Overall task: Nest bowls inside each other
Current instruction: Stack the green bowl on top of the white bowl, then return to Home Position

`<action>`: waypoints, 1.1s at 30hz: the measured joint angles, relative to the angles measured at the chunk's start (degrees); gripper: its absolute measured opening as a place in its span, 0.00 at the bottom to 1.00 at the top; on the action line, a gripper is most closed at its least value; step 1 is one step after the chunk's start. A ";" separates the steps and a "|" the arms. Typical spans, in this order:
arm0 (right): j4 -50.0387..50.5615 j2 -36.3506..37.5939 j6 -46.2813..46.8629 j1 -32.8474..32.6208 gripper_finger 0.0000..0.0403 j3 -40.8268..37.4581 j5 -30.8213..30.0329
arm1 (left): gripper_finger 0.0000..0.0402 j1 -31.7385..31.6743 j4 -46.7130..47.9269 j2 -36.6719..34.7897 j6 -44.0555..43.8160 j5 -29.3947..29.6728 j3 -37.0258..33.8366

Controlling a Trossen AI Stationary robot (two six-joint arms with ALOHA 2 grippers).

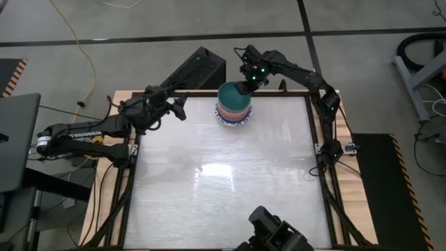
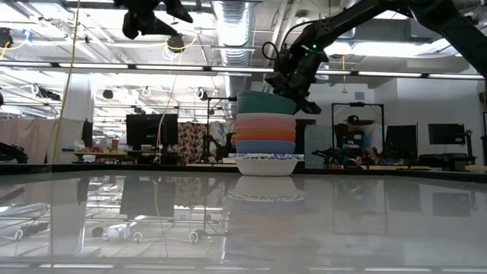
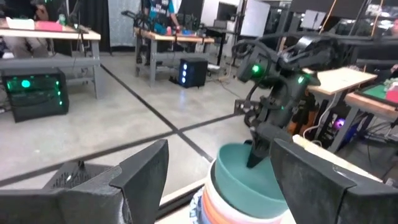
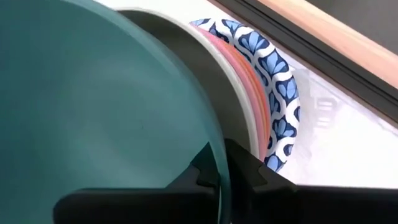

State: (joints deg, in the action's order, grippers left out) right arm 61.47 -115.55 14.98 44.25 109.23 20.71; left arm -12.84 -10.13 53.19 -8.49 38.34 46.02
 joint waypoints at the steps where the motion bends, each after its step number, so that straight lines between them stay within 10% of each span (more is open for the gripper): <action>1: -0.09 0.00 0.00 0.01 0.10 0.00 -0.05 | 0.67 0.00 0.64 0.00 -0.40 -0.04 0.00; 33: 2.75 5.54 -2.62 1.74 0.53 0.09 -4.42 | 0.67 -0.02 4.72 0.00 -3.35 -0.52 -0.02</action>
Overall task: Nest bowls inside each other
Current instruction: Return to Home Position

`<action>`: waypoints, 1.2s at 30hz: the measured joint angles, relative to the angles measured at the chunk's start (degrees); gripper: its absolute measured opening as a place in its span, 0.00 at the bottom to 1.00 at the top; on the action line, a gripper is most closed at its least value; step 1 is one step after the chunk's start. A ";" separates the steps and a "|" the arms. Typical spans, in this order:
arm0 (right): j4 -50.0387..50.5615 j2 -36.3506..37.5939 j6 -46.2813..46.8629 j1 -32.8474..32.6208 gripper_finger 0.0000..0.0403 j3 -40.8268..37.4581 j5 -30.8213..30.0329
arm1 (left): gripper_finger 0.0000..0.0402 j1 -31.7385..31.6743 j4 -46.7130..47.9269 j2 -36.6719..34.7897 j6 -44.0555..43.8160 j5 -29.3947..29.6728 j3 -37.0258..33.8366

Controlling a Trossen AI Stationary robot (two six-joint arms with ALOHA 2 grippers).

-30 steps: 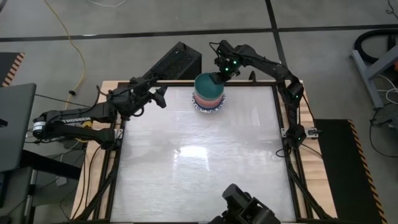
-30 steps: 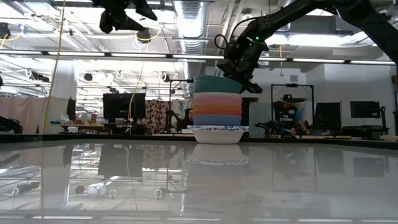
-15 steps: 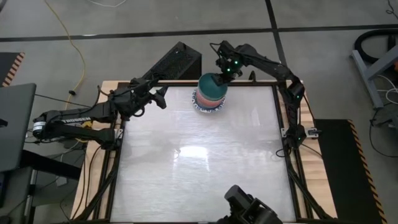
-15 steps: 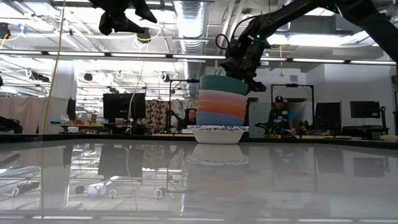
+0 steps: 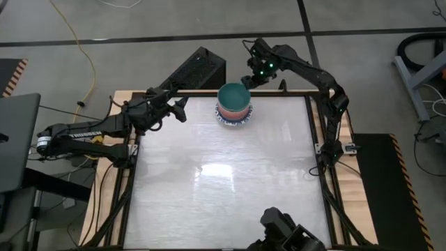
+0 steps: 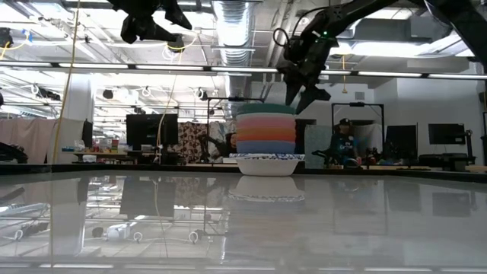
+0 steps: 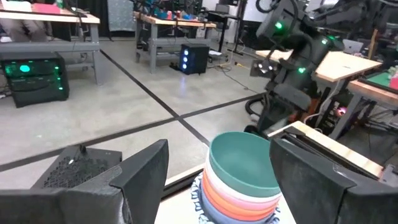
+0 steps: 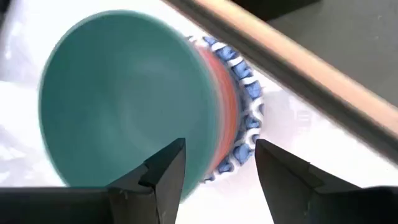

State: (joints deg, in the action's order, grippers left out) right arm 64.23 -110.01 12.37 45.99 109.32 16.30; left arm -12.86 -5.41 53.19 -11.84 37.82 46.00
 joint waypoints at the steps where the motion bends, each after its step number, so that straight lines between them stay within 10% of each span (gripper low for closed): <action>1: -0.14 0.25 -0.29 0.00 0.53 0.00 -0.10 | 0.67 0.00 -0.02 0.00 -0.03 -0.59 0.00; 10: -11.72 7.41 -7.84 -3.01 0.53 0.00 0.77 | 0.67 -0.11 2.92 -3.55 -1.32 -9.80 -0.04; 20: -14.24 22.44 -11.19 -7.40 0.52 0.00 19.49 | 0.67 -4.59 6.14 -17.93 -6.28 -21.09 -0.02; 36: -11.60 44.40 -10.46 -41.82 0.52 -17.01 -10.57 | 0.67 -4.42 16.56 -25.69 -15.39 -21.10 0.00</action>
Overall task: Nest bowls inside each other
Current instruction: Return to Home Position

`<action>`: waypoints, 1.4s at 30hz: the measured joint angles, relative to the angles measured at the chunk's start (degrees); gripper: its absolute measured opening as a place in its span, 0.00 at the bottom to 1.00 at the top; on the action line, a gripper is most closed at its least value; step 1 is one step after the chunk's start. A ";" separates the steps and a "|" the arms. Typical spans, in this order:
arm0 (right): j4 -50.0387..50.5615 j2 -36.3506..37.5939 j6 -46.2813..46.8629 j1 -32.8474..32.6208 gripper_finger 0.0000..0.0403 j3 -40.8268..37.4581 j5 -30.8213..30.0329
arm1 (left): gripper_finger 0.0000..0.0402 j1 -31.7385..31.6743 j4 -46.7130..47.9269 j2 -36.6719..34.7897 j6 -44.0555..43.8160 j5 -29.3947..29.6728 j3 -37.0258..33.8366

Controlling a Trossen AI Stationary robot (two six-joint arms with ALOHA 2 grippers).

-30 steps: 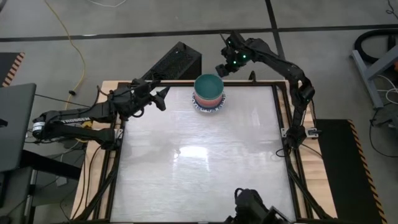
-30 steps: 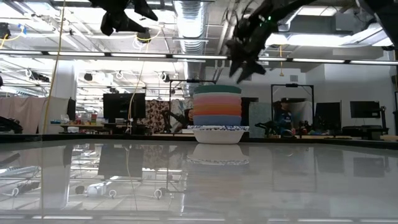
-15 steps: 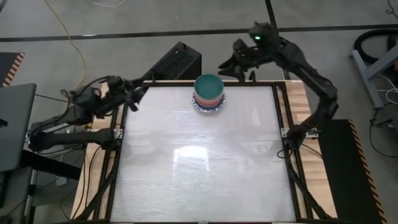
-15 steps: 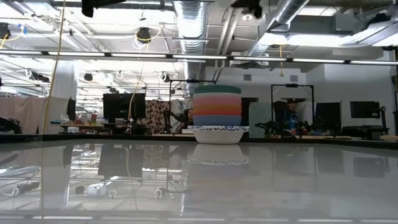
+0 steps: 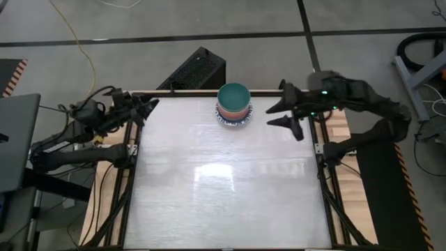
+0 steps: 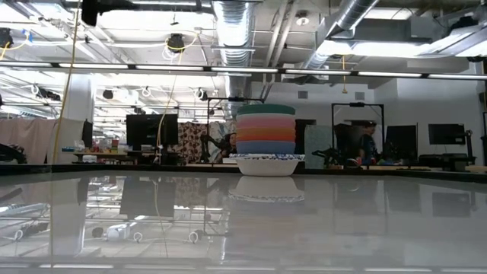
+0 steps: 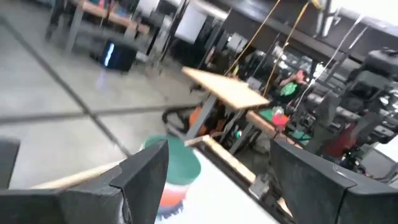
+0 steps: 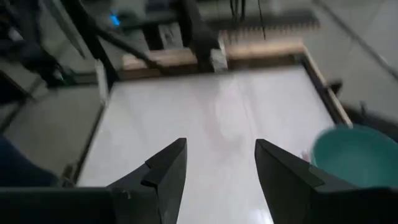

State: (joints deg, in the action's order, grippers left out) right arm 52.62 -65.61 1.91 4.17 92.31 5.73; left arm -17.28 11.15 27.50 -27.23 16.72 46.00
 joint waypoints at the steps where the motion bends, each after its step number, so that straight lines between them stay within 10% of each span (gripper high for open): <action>1: -2.77 1.08 -0.31 -1.36 0.52 -2.19 -1.49 | 0.67 0.00 1.26 -0.19 -1.49 0.01 0.00; 15: -43.46 19.65 2.80 -4.44 0.52 -34.21 1.26 | 0.67 0.00 -7.87 -0.32 8.27 -25.54 0.00; 42: -61.23 50.18 11.76 -4.91 0.52 -67.65 0.18 | 0.67 0.00 -5.76 -20.67 4.08 -22.50 -17.81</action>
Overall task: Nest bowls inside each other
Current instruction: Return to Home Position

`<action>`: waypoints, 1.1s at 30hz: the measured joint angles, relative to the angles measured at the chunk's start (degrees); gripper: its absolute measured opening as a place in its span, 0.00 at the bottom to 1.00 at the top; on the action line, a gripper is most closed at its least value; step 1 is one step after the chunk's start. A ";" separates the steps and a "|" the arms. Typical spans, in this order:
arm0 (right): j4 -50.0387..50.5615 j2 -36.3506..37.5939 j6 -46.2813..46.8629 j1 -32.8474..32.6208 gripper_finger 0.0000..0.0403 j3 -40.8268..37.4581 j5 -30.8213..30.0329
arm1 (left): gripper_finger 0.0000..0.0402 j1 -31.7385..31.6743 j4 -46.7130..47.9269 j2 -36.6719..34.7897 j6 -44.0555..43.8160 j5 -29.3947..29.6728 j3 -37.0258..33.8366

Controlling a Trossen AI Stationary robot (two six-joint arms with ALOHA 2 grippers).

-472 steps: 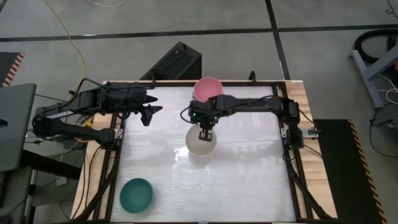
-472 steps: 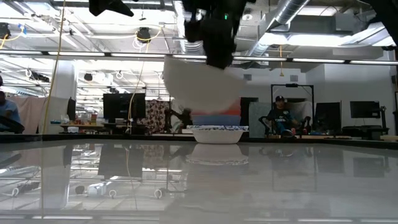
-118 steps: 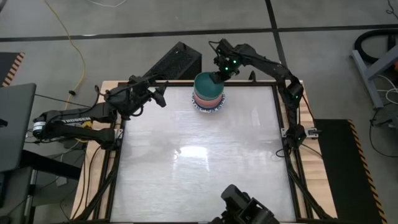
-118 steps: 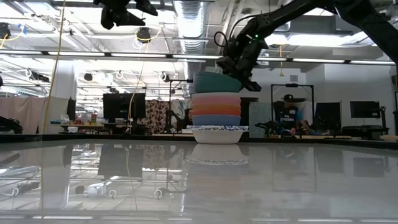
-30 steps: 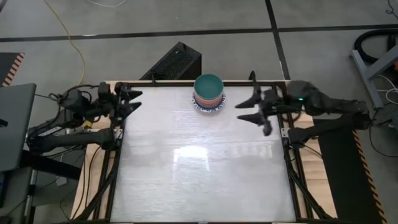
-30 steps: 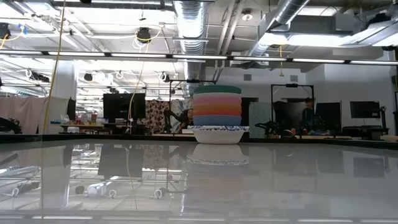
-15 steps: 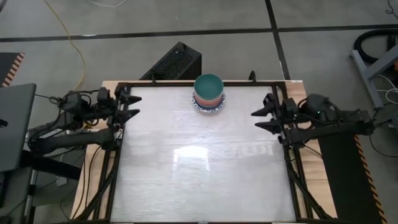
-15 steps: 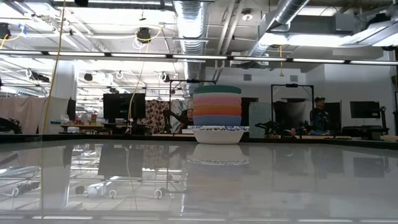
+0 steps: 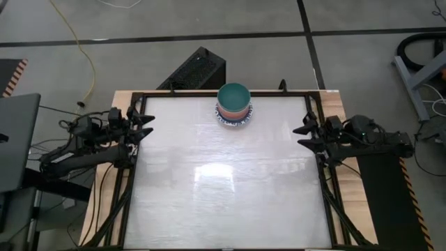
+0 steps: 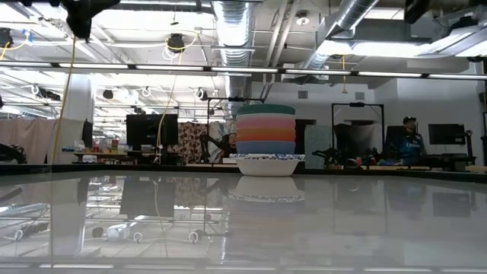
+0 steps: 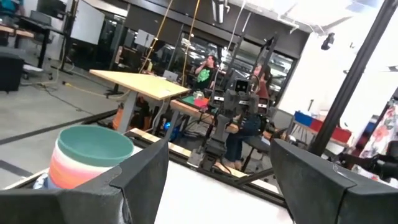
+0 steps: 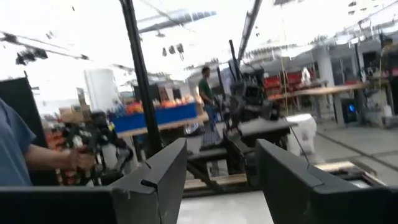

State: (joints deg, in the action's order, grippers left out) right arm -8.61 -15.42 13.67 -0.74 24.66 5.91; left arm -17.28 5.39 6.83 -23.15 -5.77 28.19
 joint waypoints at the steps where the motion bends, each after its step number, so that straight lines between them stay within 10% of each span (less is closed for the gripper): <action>1: -1.30 1.20 0.06 -0.02 0.52 -1.20 0.00 | 0.67 -0.02 0.01 -1.22 -0.15 0.21 -0.99; 12: -8.41 14.88 2.83 0.00 0.52 -16.25 -3.32 | 0.67 0.00 4.02 -5.42 -3.83 1.32 -6.45; 33: -9.39 15.28 -0.56 -0.02 0.52 -24.26 -7.51 | 0.67 -0.02 11.31 -6.64 2.44 0.83 -8.29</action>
State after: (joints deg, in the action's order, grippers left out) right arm -17.99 -0.14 13.12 -0.75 0.40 -1.59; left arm -17.30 16.70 0.19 -20.71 -4.94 19.90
